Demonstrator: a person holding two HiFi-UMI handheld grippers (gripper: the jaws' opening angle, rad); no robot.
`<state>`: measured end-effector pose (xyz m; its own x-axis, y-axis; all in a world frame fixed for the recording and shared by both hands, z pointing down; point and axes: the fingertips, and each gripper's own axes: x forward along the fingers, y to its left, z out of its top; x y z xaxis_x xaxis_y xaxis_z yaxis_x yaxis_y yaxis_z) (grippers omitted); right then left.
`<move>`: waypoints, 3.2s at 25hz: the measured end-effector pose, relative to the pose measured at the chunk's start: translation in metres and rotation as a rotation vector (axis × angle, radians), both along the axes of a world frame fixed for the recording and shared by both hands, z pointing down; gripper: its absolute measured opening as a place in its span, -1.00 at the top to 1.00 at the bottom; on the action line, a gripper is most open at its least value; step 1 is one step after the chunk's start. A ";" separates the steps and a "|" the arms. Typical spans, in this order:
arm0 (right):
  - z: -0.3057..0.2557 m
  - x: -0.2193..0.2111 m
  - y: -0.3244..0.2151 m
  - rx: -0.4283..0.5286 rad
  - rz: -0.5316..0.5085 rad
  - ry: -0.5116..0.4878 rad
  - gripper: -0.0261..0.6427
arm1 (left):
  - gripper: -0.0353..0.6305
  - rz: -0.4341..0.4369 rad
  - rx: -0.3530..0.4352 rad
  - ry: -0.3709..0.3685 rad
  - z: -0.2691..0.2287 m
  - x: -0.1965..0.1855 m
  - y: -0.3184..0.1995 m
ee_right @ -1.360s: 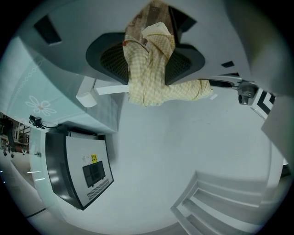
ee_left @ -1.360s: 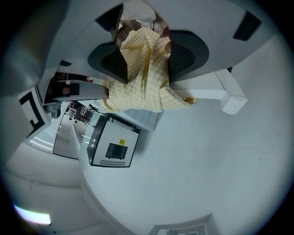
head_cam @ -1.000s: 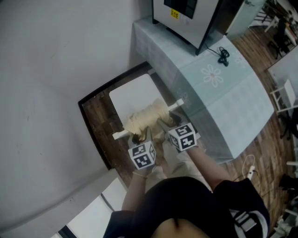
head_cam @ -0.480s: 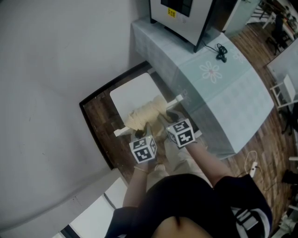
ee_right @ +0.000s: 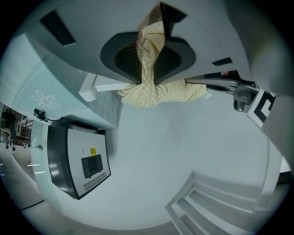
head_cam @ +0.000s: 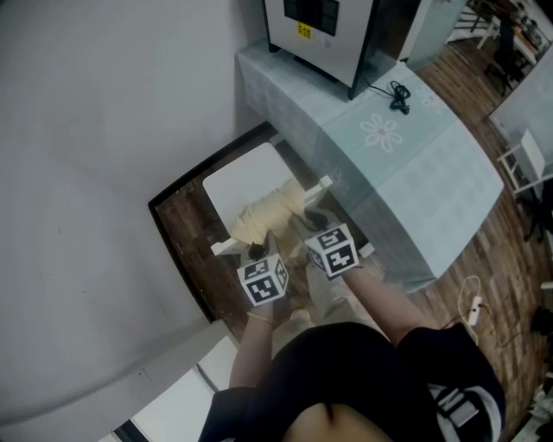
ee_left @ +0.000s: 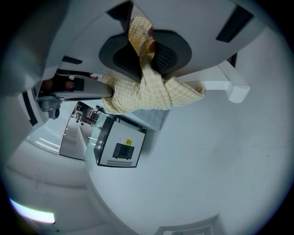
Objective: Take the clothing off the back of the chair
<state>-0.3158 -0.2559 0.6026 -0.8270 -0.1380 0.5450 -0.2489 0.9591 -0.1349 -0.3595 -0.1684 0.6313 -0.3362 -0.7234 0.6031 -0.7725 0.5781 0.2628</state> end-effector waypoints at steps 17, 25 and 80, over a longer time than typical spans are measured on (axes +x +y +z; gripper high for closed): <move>-0.039 0.028 0.029 0.028 0.051 -0.080 0.66 | 0.71 0.046 0.056 -0.052 -0.040 0.022 0.025; -0.055 0.043 0.047 0.047 0.094 -0.109 0.66 | 0.71 0.088 0.080 -0.075 -0.056 0.031 0.039; -0.116 0.253 0.086 0.088 0.543 -0.213 0.65 | 0.71 0.545 0.223 -0.070 -0.115 0.210 0.033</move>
<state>-0.0629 -0.1694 0.4862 -0.7153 -0.6096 0.3417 -0.6837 0.7116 -0.1618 -0.1491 -0.1352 0.5165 0.0858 -0.9095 0.4067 -0.9625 0.0297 0.2695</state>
